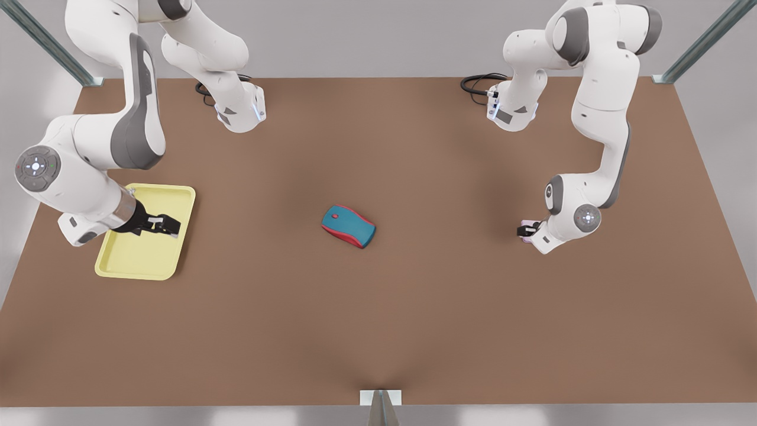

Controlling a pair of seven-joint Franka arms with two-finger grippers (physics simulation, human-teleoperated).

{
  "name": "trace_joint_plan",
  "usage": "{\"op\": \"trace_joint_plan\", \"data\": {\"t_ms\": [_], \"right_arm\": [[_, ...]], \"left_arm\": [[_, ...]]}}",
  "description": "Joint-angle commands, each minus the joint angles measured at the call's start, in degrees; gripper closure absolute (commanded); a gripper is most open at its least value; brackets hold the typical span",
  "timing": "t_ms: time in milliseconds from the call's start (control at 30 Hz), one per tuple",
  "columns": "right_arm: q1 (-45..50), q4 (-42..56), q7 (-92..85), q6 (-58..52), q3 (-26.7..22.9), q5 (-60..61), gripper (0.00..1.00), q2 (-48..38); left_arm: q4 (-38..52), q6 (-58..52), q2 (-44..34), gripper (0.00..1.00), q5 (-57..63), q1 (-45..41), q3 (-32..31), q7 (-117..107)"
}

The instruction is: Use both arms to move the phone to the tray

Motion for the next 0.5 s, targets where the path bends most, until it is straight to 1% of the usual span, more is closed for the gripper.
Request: {"op": "trace_joint_plan", "data": {"t_ms": [0, 467], "right_arm": [[0.0, 0.1, -0.4, -0.1, -0.1, 0.0, 0.00, 0.0], [0.1, 1.8, -0.4, 0.0, 0.2, 0.2, 0.00, 0.3]], "left_arm": [[0.1, 0.5, 0.1, 0.00, 0.1, 0.0, -0.1, -0.1], [-0.6, -0.5, 0.0, 0.00, 0.1, 0.0, 0.0, -0.1]]}}
